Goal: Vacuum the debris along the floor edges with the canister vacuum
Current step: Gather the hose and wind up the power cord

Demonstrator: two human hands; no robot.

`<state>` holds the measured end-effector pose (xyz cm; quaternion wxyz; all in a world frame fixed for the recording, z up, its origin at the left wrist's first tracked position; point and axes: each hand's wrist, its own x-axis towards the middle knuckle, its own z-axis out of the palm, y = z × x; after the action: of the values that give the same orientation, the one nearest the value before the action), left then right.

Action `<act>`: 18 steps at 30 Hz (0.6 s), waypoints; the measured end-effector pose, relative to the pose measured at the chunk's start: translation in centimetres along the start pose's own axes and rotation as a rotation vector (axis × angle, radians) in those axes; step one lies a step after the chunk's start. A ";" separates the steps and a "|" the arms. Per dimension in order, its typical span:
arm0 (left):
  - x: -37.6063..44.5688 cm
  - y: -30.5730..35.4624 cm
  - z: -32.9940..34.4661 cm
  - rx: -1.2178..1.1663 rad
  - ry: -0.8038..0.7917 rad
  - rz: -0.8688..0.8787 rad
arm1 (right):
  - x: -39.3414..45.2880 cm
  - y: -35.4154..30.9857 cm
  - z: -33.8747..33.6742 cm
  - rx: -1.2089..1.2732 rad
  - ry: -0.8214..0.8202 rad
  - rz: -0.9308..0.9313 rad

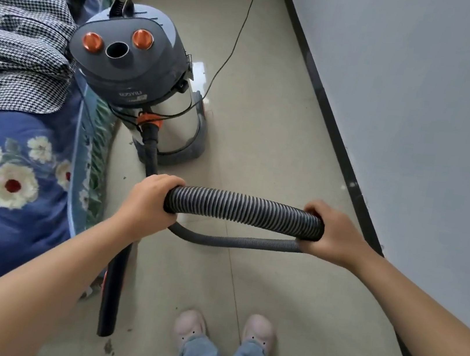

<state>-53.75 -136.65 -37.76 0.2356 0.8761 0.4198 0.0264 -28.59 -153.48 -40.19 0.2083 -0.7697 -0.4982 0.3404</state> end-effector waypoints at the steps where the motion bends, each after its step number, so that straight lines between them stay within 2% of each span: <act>1: -0.1 0.0 0.1 0.002 0.012 -0.010 | 0.0 0.0 0.0 0.004 0.057 -0.017; 3: -0.2 0.2 0.7 -0.012 0.051 -0.045 | 0.3 -0.4 -0.5 -0.001 0.159 -0.089; 6: -0.3 1.1 1.8 -0.086 0.125 -0.154 | 1.2 -1.6 -1.7 -0.030 0.151 -0.213; 8: -0.1 1.7 2.4 -0.171 0.106 -0.237 | 2.2 -2.4 -2.7 -0.074 0.161 -0.285; 10: 0.5 2.3 3.1 -0.253 0.032 -0.313 | 3.6 -2.4 -3.1 -0.168 0.275 -0.331; 12: 1.5 3.5 3.8 -0.291 -0.045 -0.370 | 4.7 -1.9 -2.7 -0.207 0.373 -0.205; 13: 2.1 4.3 4.3 -0.318 -0.075 -0.414 | 4.7 -1.8 -2.2 -0.187 0.362 -0.087; 15: 3.3 6.2 5.4 -0.421 -0.119 -0.538 | 3.7 -1.6 -0.7 -0.105 0.214 0.111; 18: 4.6 8.5 6.9 -0.745 -0.123 -0.755 | 0.1 -0.4 2.2 0.003 -0.303 0.283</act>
<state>-42.92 -140.46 -40.92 0.5480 0.5211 0.6534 0.0356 -30.47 -153.27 -41.44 0.0825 -0.7717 -0.4103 0.4789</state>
